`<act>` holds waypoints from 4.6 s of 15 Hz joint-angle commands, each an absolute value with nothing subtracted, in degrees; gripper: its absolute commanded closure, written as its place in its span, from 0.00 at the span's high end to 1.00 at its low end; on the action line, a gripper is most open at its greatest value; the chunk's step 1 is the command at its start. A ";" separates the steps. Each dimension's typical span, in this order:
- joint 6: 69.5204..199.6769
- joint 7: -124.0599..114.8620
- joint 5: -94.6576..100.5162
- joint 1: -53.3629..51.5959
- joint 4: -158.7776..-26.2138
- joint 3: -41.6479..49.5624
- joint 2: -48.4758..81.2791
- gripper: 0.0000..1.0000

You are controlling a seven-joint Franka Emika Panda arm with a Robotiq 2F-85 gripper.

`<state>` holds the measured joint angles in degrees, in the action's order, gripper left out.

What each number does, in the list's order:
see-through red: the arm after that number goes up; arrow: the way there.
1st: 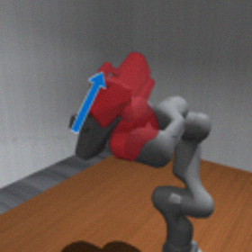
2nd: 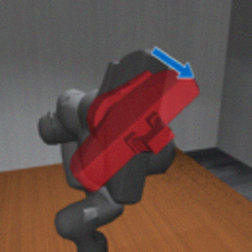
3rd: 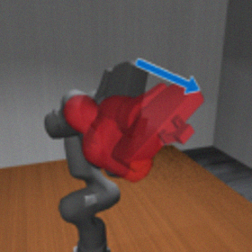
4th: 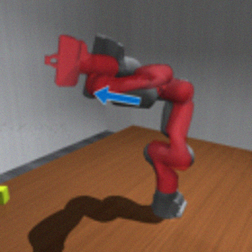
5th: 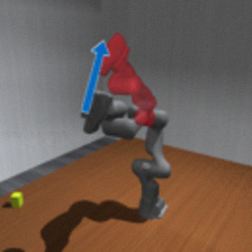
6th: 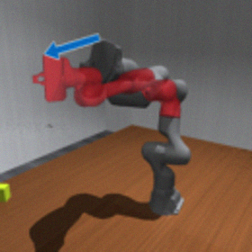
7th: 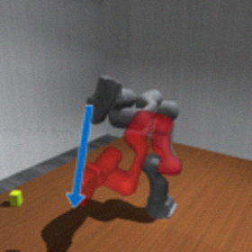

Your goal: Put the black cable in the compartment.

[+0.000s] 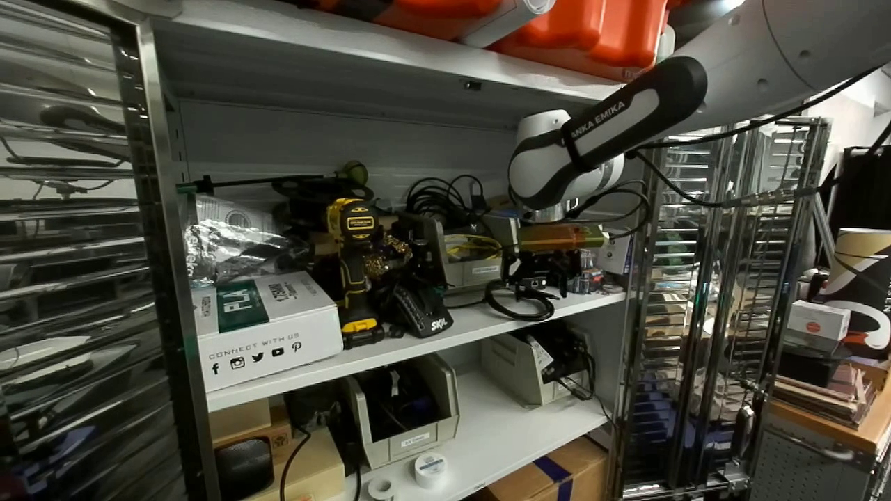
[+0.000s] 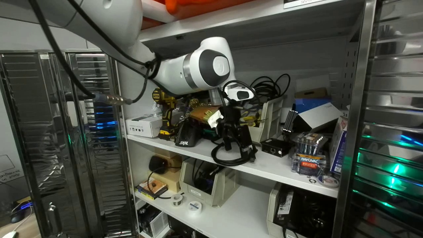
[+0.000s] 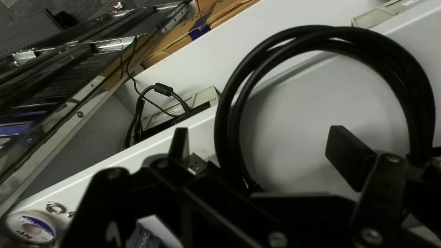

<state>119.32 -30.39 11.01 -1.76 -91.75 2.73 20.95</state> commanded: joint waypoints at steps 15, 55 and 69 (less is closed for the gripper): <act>117.54 -30.73 12.66 -4.17 -93.04 5.12 20.95 0.27; 150.59 -89.35 64.98 -7.76 -81.31 6.02 28.07 0.04; 147.04 -81.90 63.02 -7.66 -92.80 4.68 16.13 0.99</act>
